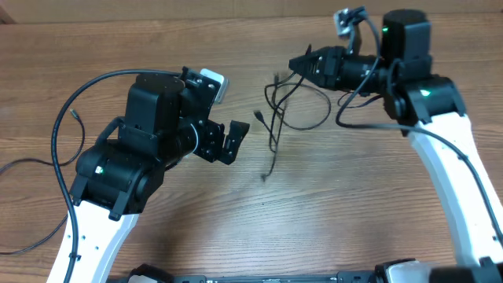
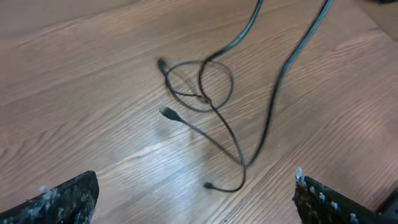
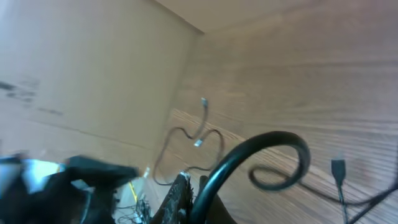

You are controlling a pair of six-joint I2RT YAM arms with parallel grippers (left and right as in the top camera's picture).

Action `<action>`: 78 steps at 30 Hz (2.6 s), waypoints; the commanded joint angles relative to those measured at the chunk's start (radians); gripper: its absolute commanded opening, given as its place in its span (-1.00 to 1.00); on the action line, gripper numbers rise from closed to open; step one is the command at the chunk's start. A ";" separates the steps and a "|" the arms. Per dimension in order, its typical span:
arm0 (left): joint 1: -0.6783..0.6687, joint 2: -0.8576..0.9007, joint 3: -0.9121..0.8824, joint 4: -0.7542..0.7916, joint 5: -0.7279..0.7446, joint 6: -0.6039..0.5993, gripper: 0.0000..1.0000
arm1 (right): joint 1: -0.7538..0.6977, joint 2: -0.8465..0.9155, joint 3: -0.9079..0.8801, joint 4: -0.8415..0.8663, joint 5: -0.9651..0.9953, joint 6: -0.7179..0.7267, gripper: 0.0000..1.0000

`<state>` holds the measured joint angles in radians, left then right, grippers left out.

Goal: Untangle cables

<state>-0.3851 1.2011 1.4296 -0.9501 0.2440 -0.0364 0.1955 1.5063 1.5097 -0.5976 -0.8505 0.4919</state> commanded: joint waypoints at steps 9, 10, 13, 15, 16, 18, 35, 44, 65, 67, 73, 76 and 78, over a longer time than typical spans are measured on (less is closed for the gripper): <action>0.005 0.003 0.008 0.083 0.233 0.160 1.00 | 0.000 -0.100 0.057 0.063 -0.027 0.165 -0.92; 0.005 0.003 0.007 0.089 0.249 0.161 1.00 | 0.000 -0.100 0.057 0.068 -0.027 0.172 -0.92; 0.005 0.008 0.007 0.109 0.305 0.163 1.00 | 0.000 -0.100 0.057 0.106 -0.046 0.216 -0.92; 0.004 0.017 0.007 0.132 0.347 0.165 1.00 | 0.000 -0.100 0.057 0.122 -0.053 0.229 -0.92; 0.004 0.024 0.007 0.142 0.364 0.165 0.99 | 0.000 -0.100 0.057 0.123 -0.053 0.242 -0.92; 0.001 0.043 0.007 0.169 0.418 0.164 0.99 | 0.000 -0.100 0.057 0.126 -0.063 0.243 -0.92; -0.093 0.199 0.007 0.341 0.515 0.141 -0.92 | -0.001 -0.100 0.057 0.113 -0.093 0.238 -0.92; -0.090 0.090 0.008 0.333 0.434 0.122 -0.92 | -0.010 -0.100 0.057 -0.050 0.132 0.103 -0.17; 0.383 -0.195 0.008 0.391 0.037 0.021 -0.91 | -0.021 -0.080 0.055 -0.444 0.447 -0.236 1.00; 0.462 -0.182 0.008 0.451 0.030 0.022 -0.92 | -0.021 -0.068 0.055 -0.449 0.447 -0.236 1.00; 0.591 -0.114 0.008 0.537 -0.057 0.022 -0.92 | -0.021 -0.023 0.055 -0.455 0.446 -0.236 1.00; 0.658 -0.045 0.008 0.543 -0.135 0.021 -0.91 | -0.021 0.005 0.054 -0.462 0.446 -0.236 1.00; 0.695 -0.007 0.008 0.536 -0.144 0.021 -0.92 | -0.021 0.013 0.054 -0.465 0.446 -0.236 1.00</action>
<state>0.2535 1.1301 1.4281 -0.4126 0.1783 -0.0017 0.1772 1.5017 1.5429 -1.0622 -0.4133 0.2668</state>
